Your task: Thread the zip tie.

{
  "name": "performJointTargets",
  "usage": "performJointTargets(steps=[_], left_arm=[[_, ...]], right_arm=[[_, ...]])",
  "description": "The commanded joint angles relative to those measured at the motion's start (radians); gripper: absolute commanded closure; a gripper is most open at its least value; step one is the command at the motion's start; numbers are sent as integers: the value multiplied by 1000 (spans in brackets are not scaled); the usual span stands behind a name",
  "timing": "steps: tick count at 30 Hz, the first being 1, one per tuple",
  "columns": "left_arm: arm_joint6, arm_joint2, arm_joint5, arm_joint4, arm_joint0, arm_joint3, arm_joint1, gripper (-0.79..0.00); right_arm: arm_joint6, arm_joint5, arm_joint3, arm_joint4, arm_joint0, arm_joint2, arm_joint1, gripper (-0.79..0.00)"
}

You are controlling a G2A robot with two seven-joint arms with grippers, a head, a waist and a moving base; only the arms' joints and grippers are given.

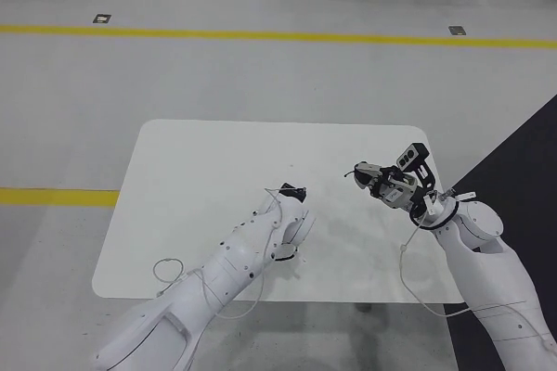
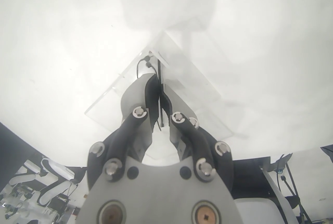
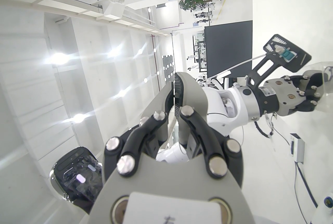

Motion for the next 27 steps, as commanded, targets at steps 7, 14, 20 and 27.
performJointTargets(steps=[7, 14, 20, 27], left_arm=[[-30, -15, -6, 40, 12, -65, -4, 0], [-112, -77, 0, 135, 65, -252, 30, 0], [-129, -164, -45, 167, 143, -361, 64, 0], [-52, -234, -109, 137, 203, -422, 79, 0]], right_arm=[[0, 0, 0, 0, 0, 0, 0, 0], [0, 0, 0, 0, 0, 0, 0, 0], [0, 0, 0, 0, 0, 0, 0, 0], [0, 0, 0, 0, 0, 0, 0, 0]])
